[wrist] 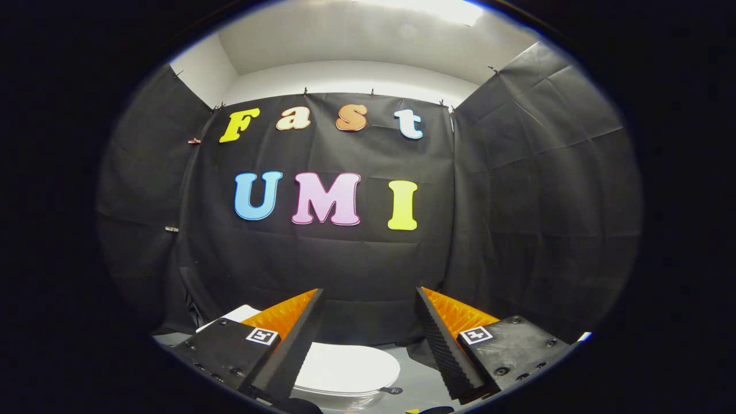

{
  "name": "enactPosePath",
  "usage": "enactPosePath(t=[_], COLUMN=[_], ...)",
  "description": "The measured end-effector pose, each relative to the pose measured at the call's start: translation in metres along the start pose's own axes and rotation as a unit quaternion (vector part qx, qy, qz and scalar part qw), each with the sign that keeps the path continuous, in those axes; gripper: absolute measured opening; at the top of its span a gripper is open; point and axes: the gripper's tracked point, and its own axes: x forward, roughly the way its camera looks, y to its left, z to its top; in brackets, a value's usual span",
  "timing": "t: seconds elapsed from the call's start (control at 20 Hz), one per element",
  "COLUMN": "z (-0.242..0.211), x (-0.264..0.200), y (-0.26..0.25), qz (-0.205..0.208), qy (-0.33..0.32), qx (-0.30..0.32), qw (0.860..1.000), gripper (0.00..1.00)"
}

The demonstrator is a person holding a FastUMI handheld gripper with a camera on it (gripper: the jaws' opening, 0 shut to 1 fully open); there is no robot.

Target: Open the toilet lid.

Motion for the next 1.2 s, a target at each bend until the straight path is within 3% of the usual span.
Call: enactPosePath(t=[0.35,0.75,0.95,1.2], z=[-0.024,-0.093,-0.149,-0.223], x=[0.02,0.057,0.076,0.097], y=[-0.036,-0.087,-0.113,-0.133], qz=[-0.028,-0.058,-0.077,-0.087], qy=[0.018,0.077,0.122,0.177], qx=[0.03,0.094,0.149,0.235], qw=[0.999,0.991,0.978,0.952], gripper=[0.98,0.99,0.97,0.98])
